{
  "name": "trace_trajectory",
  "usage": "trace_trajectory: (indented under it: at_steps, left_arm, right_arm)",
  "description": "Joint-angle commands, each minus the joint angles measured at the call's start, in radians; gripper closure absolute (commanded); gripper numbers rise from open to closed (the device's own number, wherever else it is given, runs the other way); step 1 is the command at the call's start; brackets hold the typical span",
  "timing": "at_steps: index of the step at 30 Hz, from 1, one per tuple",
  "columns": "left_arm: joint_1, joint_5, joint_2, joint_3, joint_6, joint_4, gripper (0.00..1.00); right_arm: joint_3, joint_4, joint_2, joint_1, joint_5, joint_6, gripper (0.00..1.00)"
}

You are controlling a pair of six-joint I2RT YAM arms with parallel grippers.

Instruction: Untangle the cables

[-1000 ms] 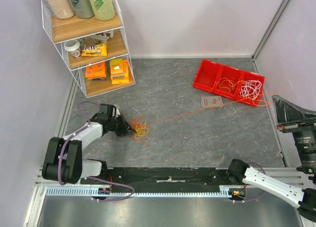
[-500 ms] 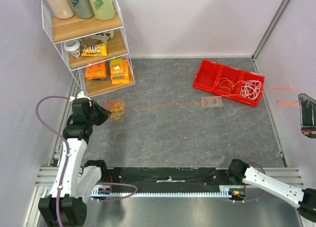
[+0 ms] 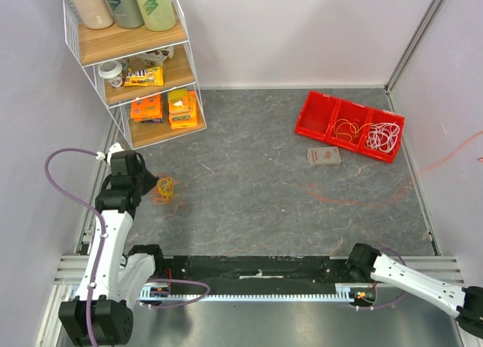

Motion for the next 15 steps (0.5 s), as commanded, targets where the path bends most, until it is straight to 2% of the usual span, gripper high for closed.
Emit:
trace_trajectory:
  at_steps: [1,3,5,9,11,13,15]
  left_arm:
    - [0.007,-0.095,0.006,-0.025,0.000,0.029,0.92]
    - [0.010,-0.100,0.017,-0.031,-0.006,0.037,0.93]
    - [0.010,-0.045,0.029,-0.029,0.015,0.054,0.95]
    - [0.010,0.166,0.049,-0.025,0.078,0.110,0.95]
    - [0.010,0.309,0.052,-0.026,0.104,0.153,0.87]
    - [0.007,0.447,0.043,-0.040,0.103,0.224,0.72]
    - [0.007,0.565,0.031,-0.051,0.089,0.276,0.61]
  right_arm:
    - [0.066,-0.002,0.089,-0.003,-0.085,-0.025,1.00]
    - [0.074,-0.005,0.106,-0.001,-0.090,-0.025,1.00]
    - [0.051,-0.001,0.109,-0.001,-0.092,-0.009,1.00]
    - [-0.054,0.019,0.144,-0.001,-0.078,0.042,1.00]
    - [-0.115,0.037,0.199,-0.001,-0.072,0.057,1.00]
    - [-0.130,0.039,0.275,-0.001,-0.070,0.064,1.00]
    - [-0.126,0.033,0.366,-0.001,-0.067,0.061,1.00]
